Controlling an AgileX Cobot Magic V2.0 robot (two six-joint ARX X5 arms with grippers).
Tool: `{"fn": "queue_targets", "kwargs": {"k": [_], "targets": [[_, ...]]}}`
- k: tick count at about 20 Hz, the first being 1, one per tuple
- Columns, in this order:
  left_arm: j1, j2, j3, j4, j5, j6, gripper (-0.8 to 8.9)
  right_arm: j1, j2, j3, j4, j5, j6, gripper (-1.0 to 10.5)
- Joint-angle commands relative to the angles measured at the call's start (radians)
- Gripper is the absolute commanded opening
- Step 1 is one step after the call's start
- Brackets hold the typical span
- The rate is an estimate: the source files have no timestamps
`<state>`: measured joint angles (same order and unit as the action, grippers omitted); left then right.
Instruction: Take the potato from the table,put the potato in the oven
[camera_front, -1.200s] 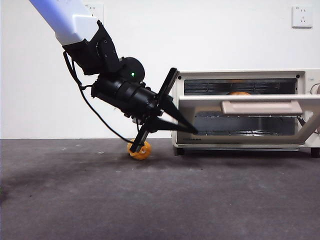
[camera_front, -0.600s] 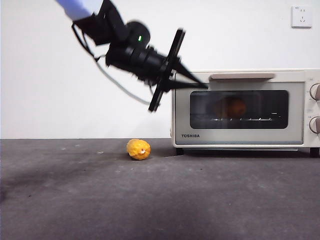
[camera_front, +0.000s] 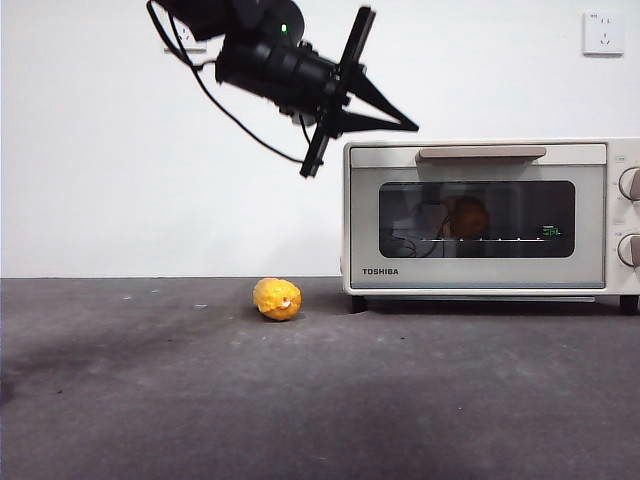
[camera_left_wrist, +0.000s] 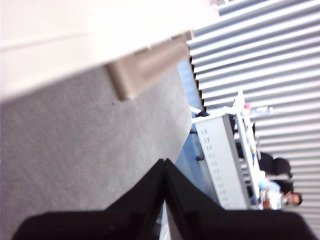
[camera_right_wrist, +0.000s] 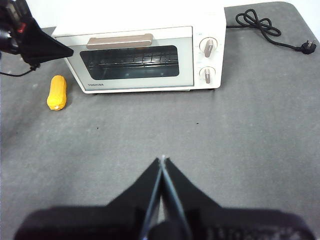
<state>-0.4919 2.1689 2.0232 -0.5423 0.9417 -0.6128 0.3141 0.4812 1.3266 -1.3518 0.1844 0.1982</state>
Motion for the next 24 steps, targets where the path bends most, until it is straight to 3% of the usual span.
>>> {"fn": "queue_targets", "kwargs": {"k": [1,7,14,19,24], "targets": [[-0.021,-0.07,0.014,-0.036,0.008,0.134,-0.08,0.001,-0.002,0.0,0.01,0.003,0.008,0.0],[-0.052,-0.235,0.014,-0.203,-0.032,0.382,-0.08,0.001,0.0,0.0,-0.023,0.002,0.013,0.0],[-0.097,-0.449,0.014,-0.465,-0.263,0.657,-0.05,0.001,0.0,0.0,-0.023,0.002,0.012,0.0],[-0.125,-0.581,0.014,-0.58,-0.316,0.722,-0.05,0.001,0.0,0.0,-0.023,0.003,0.011,0.0],[-0.134,-0.698,0.014,-0.595,-0.394,0.702,-0.05,0.001,0.0,0.0,-0.023,0.003,0.011,0.0]]}}
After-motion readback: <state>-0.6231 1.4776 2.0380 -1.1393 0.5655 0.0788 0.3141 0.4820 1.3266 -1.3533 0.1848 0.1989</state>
